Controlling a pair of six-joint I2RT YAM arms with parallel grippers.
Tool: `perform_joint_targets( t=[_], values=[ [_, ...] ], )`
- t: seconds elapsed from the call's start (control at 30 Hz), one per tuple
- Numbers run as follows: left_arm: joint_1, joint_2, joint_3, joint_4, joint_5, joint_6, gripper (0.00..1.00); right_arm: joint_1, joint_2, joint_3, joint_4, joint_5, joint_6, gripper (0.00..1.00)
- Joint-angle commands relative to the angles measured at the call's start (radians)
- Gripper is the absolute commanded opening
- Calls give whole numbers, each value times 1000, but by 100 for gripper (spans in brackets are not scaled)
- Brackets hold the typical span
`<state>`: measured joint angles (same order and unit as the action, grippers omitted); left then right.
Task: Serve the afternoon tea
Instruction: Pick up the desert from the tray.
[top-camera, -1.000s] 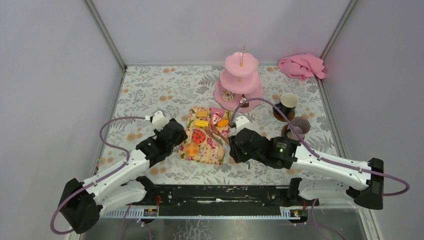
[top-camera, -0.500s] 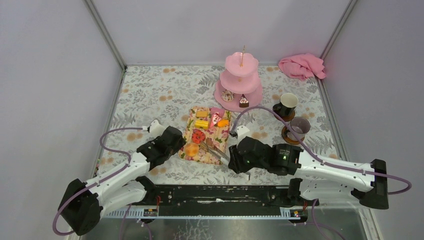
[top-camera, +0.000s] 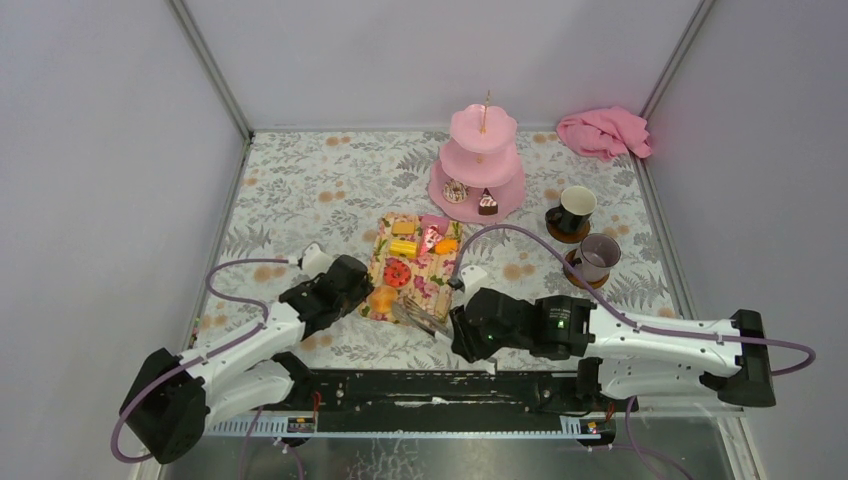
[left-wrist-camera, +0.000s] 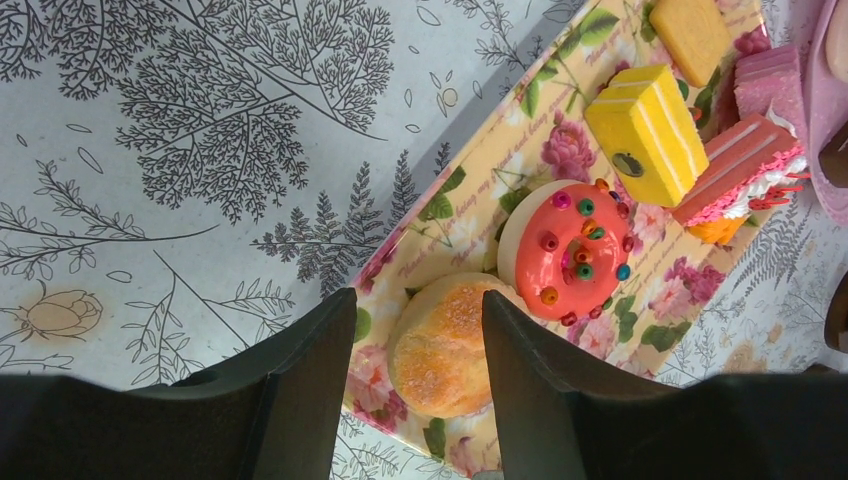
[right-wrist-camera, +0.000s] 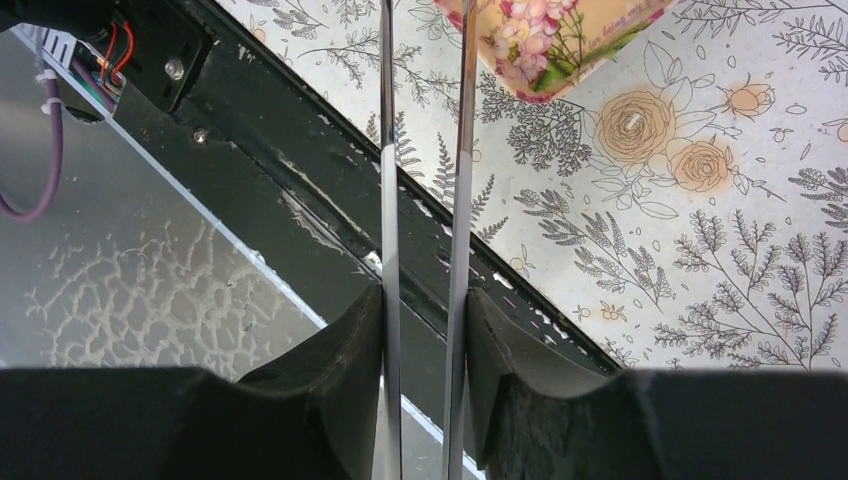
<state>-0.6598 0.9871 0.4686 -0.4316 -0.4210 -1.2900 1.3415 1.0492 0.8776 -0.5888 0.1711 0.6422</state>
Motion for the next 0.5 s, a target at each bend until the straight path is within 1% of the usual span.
perform_joint_targets(
  t=[0.0, 0.47],
  values=[
    [8, 19, -12, 48, -7, -31, 56, 10, 11, 11, 51, 24, -1, 38],
    [8, 73, -8, 83, -6, -26, 56, 10, 78, 23, 70, 34, -25, 41]
  ],
)
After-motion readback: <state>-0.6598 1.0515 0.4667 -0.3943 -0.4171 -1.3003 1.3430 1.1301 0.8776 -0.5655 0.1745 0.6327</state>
